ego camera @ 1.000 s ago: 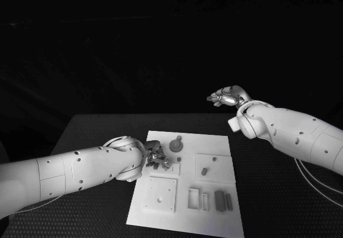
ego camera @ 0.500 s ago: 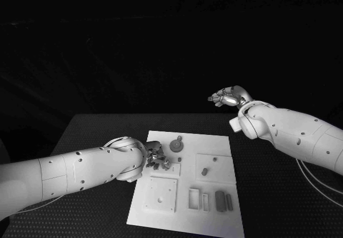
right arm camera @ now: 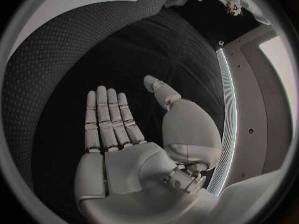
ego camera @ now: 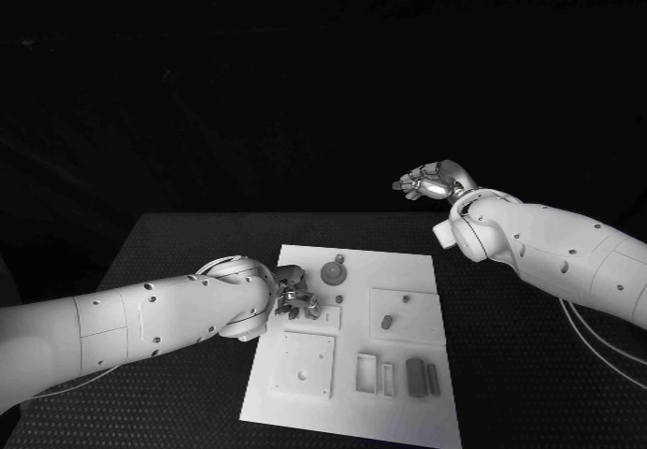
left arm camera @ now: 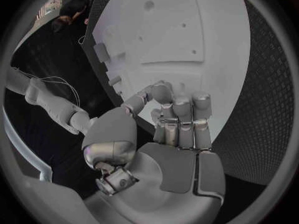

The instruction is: Assemble the parts on the task board

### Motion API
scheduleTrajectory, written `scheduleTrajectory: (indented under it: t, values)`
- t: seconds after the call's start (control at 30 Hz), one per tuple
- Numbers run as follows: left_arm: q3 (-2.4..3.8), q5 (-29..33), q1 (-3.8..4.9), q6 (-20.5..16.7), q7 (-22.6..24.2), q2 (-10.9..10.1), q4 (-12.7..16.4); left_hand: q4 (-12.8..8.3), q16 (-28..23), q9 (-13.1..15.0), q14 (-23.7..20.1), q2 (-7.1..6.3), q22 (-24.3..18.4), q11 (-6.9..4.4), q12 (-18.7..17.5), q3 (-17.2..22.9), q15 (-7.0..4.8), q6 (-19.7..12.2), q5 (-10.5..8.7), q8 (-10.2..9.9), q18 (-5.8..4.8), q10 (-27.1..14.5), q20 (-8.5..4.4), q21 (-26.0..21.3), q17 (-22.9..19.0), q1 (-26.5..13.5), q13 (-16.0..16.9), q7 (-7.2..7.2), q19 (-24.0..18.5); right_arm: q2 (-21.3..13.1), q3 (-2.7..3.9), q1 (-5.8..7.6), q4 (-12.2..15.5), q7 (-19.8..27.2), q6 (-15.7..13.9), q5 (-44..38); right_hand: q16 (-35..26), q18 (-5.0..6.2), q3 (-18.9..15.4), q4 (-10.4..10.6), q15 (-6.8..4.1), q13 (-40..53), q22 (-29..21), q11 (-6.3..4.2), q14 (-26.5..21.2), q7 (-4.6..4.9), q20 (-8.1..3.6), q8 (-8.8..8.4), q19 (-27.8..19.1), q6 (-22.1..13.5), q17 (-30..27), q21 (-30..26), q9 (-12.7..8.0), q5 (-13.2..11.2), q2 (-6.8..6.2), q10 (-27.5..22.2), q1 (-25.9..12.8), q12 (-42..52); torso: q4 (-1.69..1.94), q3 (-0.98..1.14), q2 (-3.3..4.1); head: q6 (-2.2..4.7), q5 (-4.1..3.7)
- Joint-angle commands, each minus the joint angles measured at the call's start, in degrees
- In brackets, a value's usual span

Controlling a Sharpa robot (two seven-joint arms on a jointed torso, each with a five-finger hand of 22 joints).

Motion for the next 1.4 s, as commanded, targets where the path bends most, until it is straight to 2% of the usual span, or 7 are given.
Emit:
scheduleTrajectory:
  t: [0.03,0.63,0.93,1.03,1.17,1.27,1.4]
  values:
    - [-0.04,-0.23,-0.09,1.85,-0.52,-0.04,0.0,0.08,0.37,0.06,1.95,0.35,0.8,-0.25,0.26,0.16,-2.21,6.56,0.16,0.35,0.76,-0.12,-6.5,0.19,-0.09,0.11,0.07,-3.59,0.32,0.06,0.0,-0.07,0.19,0.86,0.48,-1.6,-0.28,-0.83,0.08,0.26,-0.08,-0.1,0.06,0.22,-0.4,0.44,-0.02,0.2,-0.41,-0.31,-0.1,-0.33,-0.06,-0.39,-0.04,0.37,0.55,-0.19,0.05,0.0,0.02,-0.03,-0.04]
    - [-0.03,-0.02,-0.16,1.67,-0.65,-0.3,0.0,-0.02,0.6,0.18,1.93,0.69,0.87,-0.25,0.46,0.29,-2.18,6.62,0.39,0.39,0.73,-0.13,-6.49,0.28,-0.27,0.19,0.05,-3.6,0.28,0.19,-0.01,-0.14,0.15,0.82,0.52,-1.75,-0.22,-0.81,0.18,0.14,-0.05,-0.56,0.19,0.21,-0.48,0.45,0.02,0.24,-0.46,-0.29,-0.3,-0.48,-0.17,-0.68,0.09,0.48,0.86,-0.21,0.0,-0.02,0.06,-0.14,-0.04]
    - [-0.03,-0.34,-0.16,3.9,-0.61,0.24,-0.11,-0.33,1.03,0.36,1.96,0.84,0.96,-0.31,0.83,0.32,-2.2,6.75,1.06,0.48,0.69,-0.08,-6.46,0.42,-0.43,0.1,0.08,-3.65,0.21,0.44,-0.04,-0.42,0.12,0.61,0.67,-1.87,-0.21,-0.81,0.19,0.14,-0.02,-0.7,0.23,0.22,-0.51,0.46,0.04,0.24,-0.47,-0.3,-0.35,-0.53,-0.2,-0.75,0.15,0.51,0.9,-0.21,0.04,0.0,0.09,-0.08,-0.16]
    - [-0.03,-1.16,-0.16,4.4,-0.63,0.45,-0.08,-0.38,1.8,0.72,2.32,1.24,0.98,-0.53,1.65,0.18,-2.49,7.07,2.94,0.75,0.65,-0.03,-6.46,0.65,-0.91,-0.62,0.25,-3.86,0.26,0.51,-0.06,-0.51,0.11,0.59,0.74,-2.11,-0.15,-0.78,0.22,0.15,0.04,-0.81,0.26,0.27,-0.45,0.48,0.04,0.24,-0.41,-0.32,-0.39,-0.54,-0.24,-0.78,0.22,0.56,0.95,-0.2,0.04,-0.03,0.07,-0.05,-0.16]
    - [-0.03,-2.4,-0.16,5.13,-0.75,0.69,-0.09,-0.46,1.97,0.8,2.37,1.25,0.97,-0.58,1.85,0.16,-2.54,7.12,3.26,0.81,0.67,-0.05,-6.47,0.69,-1.04,-0.74,0.29,-3.9,0.26,0.58,-0.09,-0.53,0.14,0.59,0.74,-2.18,-0.14,-0.78,0.22,0.15,0.05,-0.83,0.26,0.28,-0.44,0.48,0.04,0.24,-0.41,-0.32,-0.39,-0.55,-0.24,-0.79,0.22,0.57,0.95,-0.2,-0.01,-0.03,0.07,-0.16,-0.08]
    - [-0.03,-2.92,-0.16,5.98,-0.73,0.91,-0.12,-0.5,2.87,1.1,2.49,1.92,0.99,-0.79,2.76,0.02,-2.67,7.44,4.67,1.23,0.66,-0.01,-6.48,0.89,-1.32,-1.68,0.5,-4.06,0.26,0.63,-0.09,-0.54,0.09,0.6,0.79,-2.23,-0.13,-0.77,0.23,0.12,0.05,-0.88,0.27,0.28,-0.45,0.49,0.05,0.24,-0.41,-0.32,-0.42,-0.57,-0.25,-0.79,0.2,0.57,0.99,-0.2,-0.02,0.02,0.06,-0.25,-0.04]
    - [-0.02,-3.01,-0.16,6.83,-0.45,1.15,-0.09,-0.9,3.89,1.41,2.34,2.86,1.02,-0.96,3.77,0.2,-2.85,7.5,8.14,1.69,0.72,-0.3,-6.53,1.24,-1.87,-2.93,0.56,-4.24,0.23,0.68,-0.1,-0.55,0.02,0.59,0.8,-2.24,-0.13,-0.77,0.24,0.08,0.04,-0.97,0.28,0.28,-0.49,0.49,0.06,0.24,-0.44,-0.33,-0.46,-0.62,-0.28,-0.8,0.18,0.57,1.04,-0.21,0.0,0.04,0.08,-0.23,0.01]
